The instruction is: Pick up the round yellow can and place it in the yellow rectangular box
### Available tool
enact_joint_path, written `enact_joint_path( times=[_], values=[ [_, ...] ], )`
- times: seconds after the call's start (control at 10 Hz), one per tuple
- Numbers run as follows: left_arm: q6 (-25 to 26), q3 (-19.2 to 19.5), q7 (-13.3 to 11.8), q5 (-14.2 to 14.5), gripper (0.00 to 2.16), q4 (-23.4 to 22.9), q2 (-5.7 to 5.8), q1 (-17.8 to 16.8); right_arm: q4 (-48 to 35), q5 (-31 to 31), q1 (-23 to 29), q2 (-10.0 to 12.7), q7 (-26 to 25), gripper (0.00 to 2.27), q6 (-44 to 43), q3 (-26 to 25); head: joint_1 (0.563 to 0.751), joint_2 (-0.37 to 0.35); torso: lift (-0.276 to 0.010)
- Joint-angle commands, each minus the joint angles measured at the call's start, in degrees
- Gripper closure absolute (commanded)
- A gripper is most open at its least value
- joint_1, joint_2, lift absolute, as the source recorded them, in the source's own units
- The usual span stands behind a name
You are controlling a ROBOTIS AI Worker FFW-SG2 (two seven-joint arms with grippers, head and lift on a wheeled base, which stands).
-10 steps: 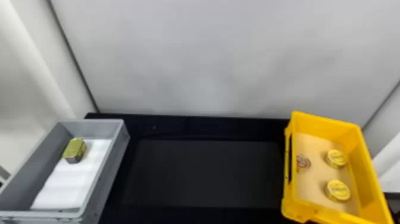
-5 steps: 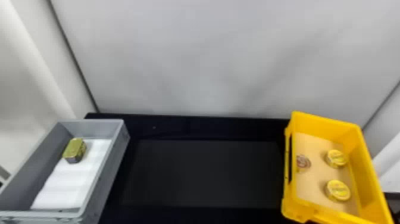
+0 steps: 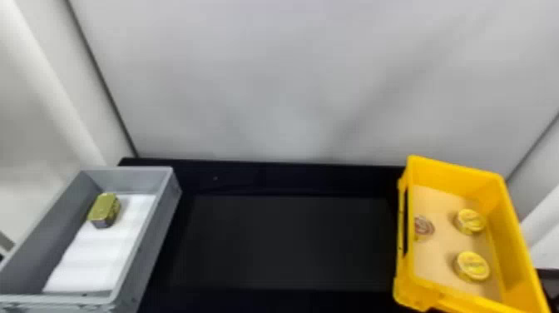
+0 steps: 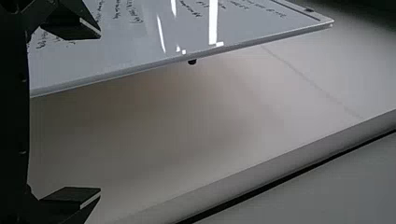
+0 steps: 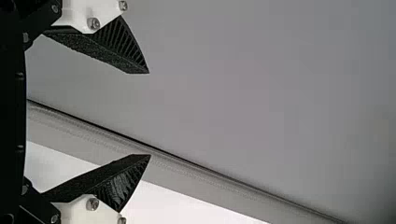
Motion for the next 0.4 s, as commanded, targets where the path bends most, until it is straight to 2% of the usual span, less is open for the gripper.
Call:
enact_joint_path(
  times=[0.0,0.3],
  values=[
    [-0.08,0.39,0.01,0.02,0.1,-0.54,-0.15,0.07,-1.11,-0.12,0.46,0.03,0.29,0.19,2.63,0.32,0.694,0.014,-0.06],
    [-0.08,0.48,0.01,0.02,0.1,-0.54,-0.15,0.25,-3.39,-0.12,0.28,-0.85,0.12,0.19,7.47,0.15,0.694,0.014,-0.06]
  ],
)
